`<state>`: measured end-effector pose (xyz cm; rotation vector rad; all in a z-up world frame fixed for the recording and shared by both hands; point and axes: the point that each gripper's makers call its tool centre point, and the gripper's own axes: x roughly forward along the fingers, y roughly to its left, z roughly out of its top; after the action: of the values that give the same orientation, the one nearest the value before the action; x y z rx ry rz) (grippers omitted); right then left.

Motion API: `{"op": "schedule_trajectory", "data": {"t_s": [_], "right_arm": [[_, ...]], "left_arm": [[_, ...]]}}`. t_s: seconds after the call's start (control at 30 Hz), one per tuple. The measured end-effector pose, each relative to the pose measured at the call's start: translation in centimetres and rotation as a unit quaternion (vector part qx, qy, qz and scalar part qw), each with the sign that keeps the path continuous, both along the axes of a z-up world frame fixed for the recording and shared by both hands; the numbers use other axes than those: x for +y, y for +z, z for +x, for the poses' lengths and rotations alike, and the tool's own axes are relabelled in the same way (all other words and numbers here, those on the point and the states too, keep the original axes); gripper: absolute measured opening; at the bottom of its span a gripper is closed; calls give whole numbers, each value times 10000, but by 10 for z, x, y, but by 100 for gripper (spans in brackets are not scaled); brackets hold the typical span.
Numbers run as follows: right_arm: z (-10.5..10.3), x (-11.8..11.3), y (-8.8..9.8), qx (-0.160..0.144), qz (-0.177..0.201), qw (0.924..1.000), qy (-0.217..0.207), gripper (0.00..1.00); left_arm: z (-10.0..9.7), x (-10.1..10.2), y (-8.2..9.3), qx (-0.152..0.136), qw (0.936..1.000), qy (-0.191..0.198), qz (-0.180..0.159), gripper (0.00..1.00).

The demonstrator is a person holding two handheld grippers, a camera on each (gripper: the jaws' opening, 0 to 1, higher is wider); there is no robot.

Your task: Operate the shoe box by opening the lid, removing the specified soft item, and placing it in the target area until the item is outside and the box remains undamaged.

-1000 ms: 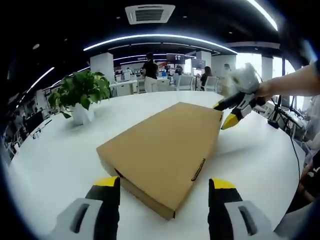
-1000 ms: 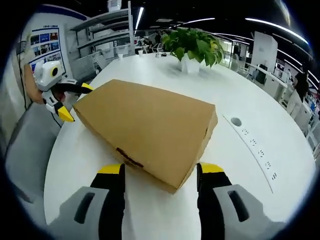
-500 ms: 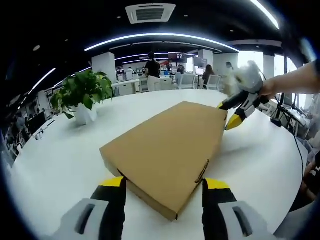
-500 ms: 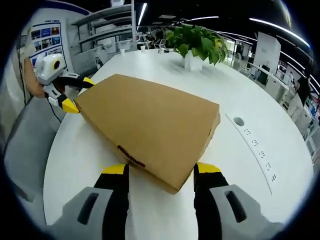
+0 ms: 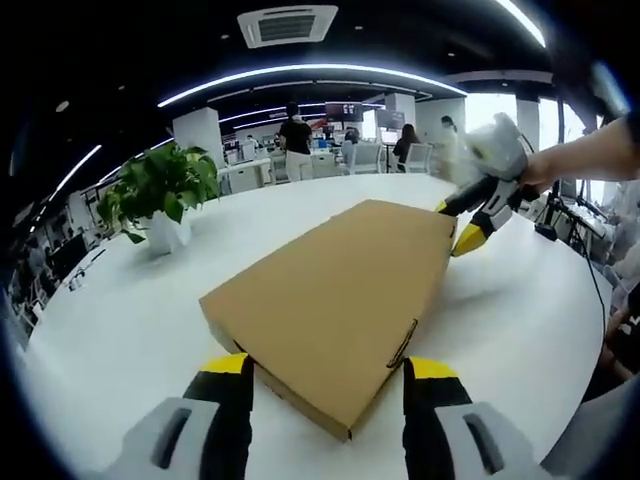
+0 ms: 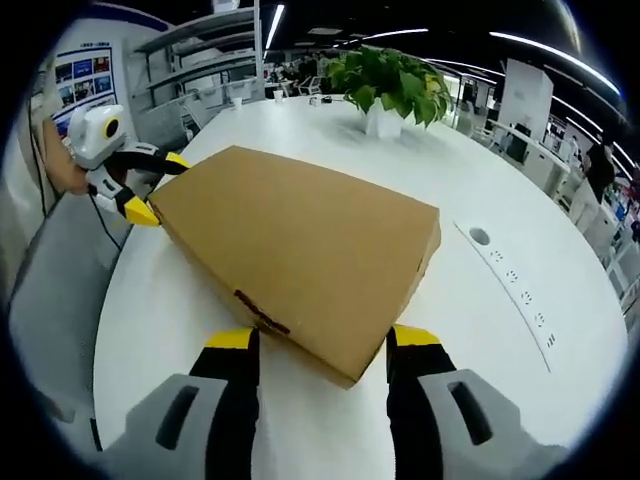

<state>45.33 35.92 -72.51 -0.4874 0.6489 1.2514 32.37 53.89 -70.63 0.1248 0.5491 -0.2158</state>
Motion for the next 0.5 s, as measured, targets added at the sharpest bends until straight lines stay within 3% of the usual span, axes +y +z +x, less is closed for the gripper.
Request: {"op": "schedule_trajectory", "data": {"t_s": [0.5], "right_arm": [[-27,9,0,34,-25,9991,-415,46]], "left_arm": [[-11,18,0,143,9997,-182,-58,62]]}}
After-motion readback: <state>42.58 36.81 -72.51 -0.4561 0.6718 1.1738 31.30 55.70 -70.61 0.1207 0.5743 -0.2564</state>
